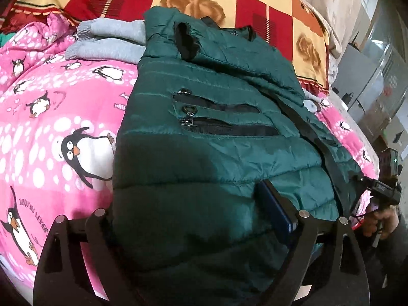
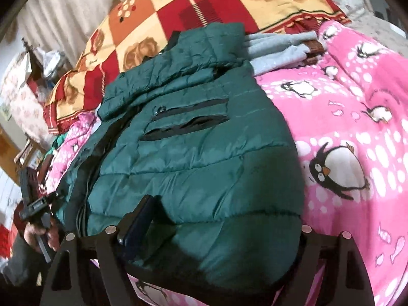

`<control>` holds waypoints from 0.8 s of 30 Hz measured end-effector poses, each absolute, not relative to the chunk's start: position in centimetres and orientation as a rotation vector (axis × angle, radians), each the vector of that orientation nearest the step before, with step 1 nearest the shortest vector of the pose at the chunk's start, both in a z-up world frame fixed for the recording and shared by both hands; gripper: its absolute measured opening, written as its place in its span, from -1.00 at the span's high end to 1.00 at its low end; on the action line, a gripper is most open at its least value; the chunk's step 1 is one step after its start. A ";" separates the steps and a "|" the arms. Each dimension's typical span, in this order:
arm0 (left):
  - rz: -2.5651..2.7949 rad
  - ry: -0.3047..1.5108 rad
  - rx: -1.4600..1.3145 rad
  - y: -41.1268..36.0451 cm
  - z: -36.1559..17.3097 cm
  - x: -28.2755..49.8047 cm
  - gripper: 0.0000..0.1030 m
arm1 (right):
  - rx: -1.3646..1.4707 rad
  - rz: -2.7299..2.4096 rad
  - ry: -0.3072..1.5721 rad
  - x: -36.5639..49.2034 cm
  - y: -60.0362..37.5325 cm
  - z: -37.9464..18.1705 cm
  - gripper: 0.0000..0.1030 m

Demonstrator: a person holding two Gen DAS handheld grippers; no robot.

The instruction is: Fold large clothes

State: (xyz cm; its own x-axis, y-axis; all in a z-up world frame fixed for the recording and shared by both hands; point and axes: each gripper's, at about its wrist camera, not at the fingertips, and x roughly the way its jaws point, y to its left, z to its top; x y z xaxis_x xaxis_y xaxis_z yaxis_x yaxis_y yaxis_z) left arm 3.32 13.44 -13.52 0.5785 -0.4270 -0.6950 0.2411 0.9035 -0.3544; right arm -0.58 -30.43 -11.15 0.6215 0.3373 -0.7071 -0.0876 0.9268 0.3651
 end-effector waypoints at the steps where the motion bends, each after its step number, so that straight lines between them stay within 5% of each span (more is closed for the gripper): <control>1: -0.397 0.876 -0.238 13.6 -13.6 3.3 -0.74 | 0.308 0.238 0.835 -0.9 -30.6 -10.6 -0.15; 4: -0.406 0.892 -0.252 14.0 -13.6 3.4 -0.74 | 0.342 0.264 0.758 -1.2 -31.5 -9.3 0.07; 13: -0.391 0.886 -0.251 14.0 -13.2 3.2 -0.72 | 0.402 0.278 0.812 0.8 -31.9 -11.1 0.05; 15: -0.375 0.872 -0.235 14.0 -13.0 3.0 -0.48 | 0.376 0.272 0.791 0.7 -31.6 -10.9 0.22; 17: -0.366 0.854 -0.239 14.3 -12.7 2.9 0.15 | 0.296 0.268 0.769 0.4 -30.6 -10.1 0.45; 19: -0.365 0.841 -0.262 14.8 -12.6 2.9 0.44 | 0.240 0.272 0.750 0.0 -29.8 -9.6 0.60; 24: -0.373 0.844 -0.251 14.9 -12.3 2.4 0.62 | 0.205 0.275 0.752 -0.7 -29.5 -9.4 0.69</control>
State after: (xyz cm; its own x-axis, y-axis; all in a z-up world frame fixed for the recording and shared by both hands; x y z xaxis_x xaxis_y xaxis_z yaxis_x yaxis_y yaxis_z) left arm 2.37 14.86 -12.30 0.6055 -0.4169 -0.6779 0.2209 0.9064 -0.3600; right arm -0.67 -29.50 -9.40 0.6976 0.3174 -0.6424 -0.1716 0.9445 0.2802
